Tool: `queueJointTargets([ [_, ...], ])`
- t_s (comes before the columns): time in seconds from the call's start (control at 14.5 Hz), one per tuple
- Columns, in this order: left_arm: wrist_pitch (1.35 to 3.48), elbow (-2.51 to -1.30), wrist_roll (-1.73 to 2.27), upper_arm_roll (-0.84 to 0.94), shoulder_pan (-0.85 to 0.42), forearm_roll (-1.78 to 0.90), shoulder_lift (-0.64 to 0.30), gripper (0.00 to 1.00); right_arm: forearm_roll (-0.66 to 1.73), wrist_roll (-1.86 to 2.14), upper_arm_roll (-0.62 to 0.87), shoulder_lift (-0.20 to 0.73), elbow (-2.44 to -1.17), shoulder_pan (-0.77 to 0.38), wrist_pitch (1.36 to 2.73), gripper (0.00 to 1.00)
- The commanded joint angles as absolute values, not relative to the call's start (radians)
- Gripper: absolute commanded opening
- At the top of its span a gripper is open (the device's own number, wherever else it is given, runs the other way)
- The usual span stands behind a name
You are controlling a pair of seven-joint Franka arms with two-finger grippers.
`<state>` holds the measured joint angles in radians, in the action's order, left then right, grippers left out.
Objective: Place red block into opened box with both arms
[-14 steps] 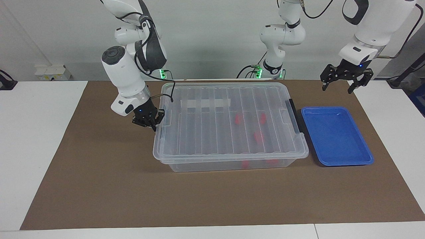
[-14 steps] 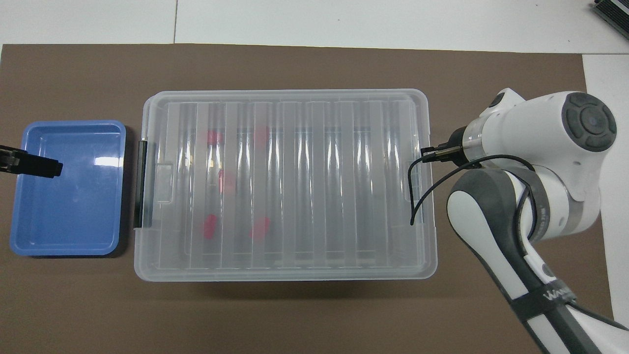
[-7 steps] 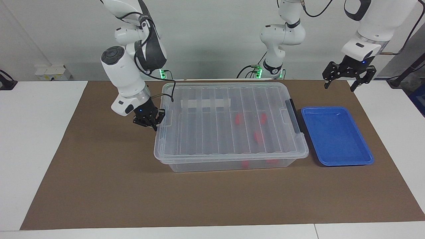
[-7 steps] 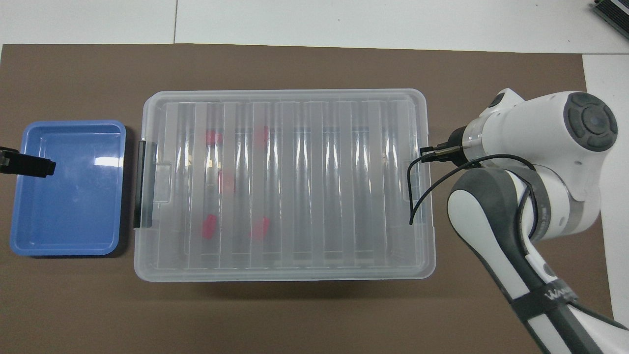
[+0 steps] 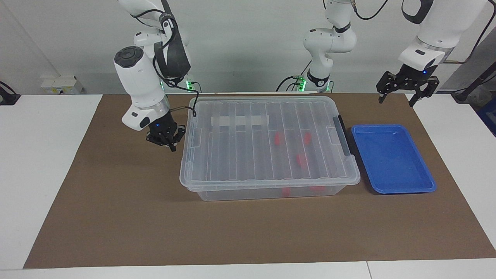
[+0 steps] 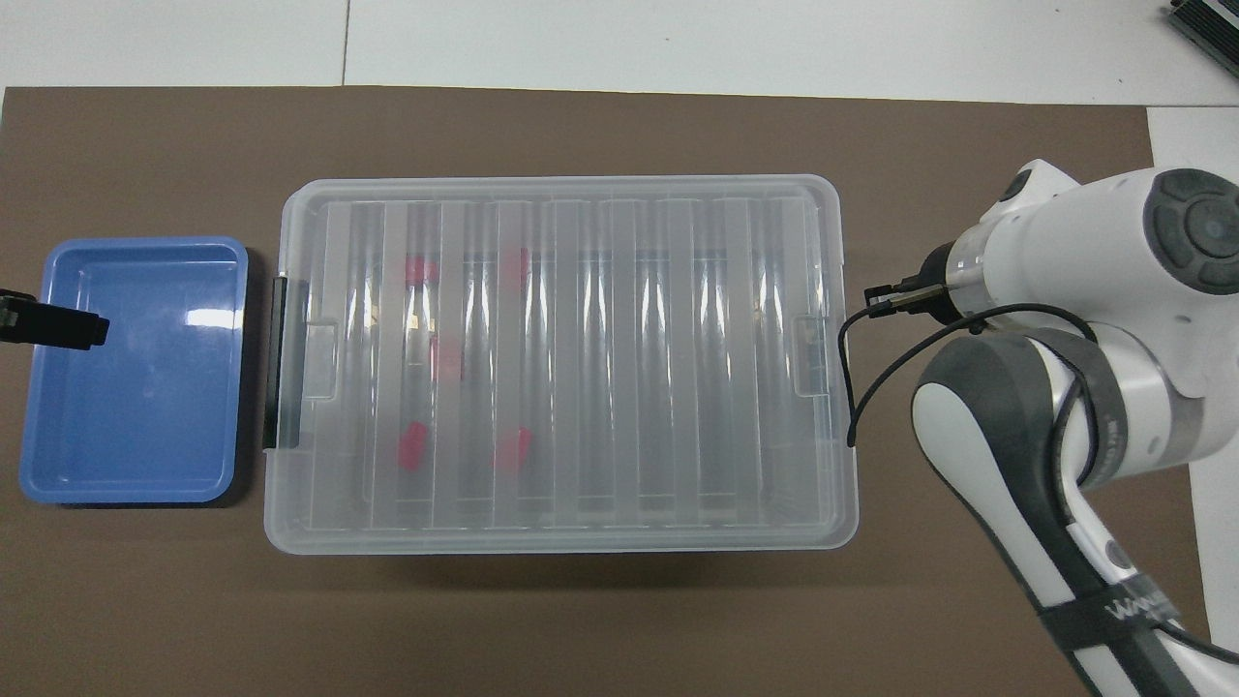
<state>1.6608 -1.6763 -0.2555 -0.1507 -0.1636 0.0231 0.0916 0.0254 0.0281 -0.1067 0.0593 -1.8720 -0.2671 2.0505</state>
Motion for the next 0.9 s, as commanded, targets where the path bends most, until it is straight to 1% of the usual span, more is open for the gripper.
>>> queueJointTargets([
  [0.0, 1.652, -1.684, -0.262, -0.149, -0.158, 0.040, 0.107, 1.00, -0.023, 0.025, -0.103, 0.037, -1.800, -0.213, 1.916, 0.00],
  [0.14, 1.652, -1.684, -0.262, -0.149, -0.158, 0.040, 0.107, 1.00, -0.028, 0.014, -0.100, 0.022, -1.740, -0.177, 1.806, 0.00],
  [0.21, 1.652, -1.684, -0.262, -0.149, -0.158, 0.040, 0.107, 1.00, -0.026, 0.002, -0.101, 0.018, -1.711, -0.167, 1.748, 0.02],
  [0.28, 1.652, -1.684, -0.262, -0.149, -0.158, 0.040, 0.107, 1.00, -0.026, -0.014, -0.101, 0.011, -1.674, -0.155, 1.682, 0.31],
  [0.34, 1.652, -1.684, -0.262, -0.149, -0.158, 0.040, 0.107, 1.00, -0.026, -0.034, -0.101, 0.006, -1.651, -0.143, 1.637, 0.62],
  [0.41, 1.652, -1.684, -0.262, -0.149, -0.158, 0.040, 0.107, 1.00, -0.025, -0.049, -0.101, -0.009, -1.638, -0.132, 1.609, 1.00],
  [0.62, 1.654, -1.684, -0.264, -0.149, -0.158, 0.040, 0.107, 1.00, -0.023, -0.055, -0.101, -0.041, -1.623, -0.112, 1.530, 1.00],
  [0.83, 1.660, -1.680, -0.262, -0.155, -0.161, 0.040, 0.091, 1.00, -0.012, -0.054, -0.117, -0.032, -1.602, -0.123, 1.523, 1.00],
])
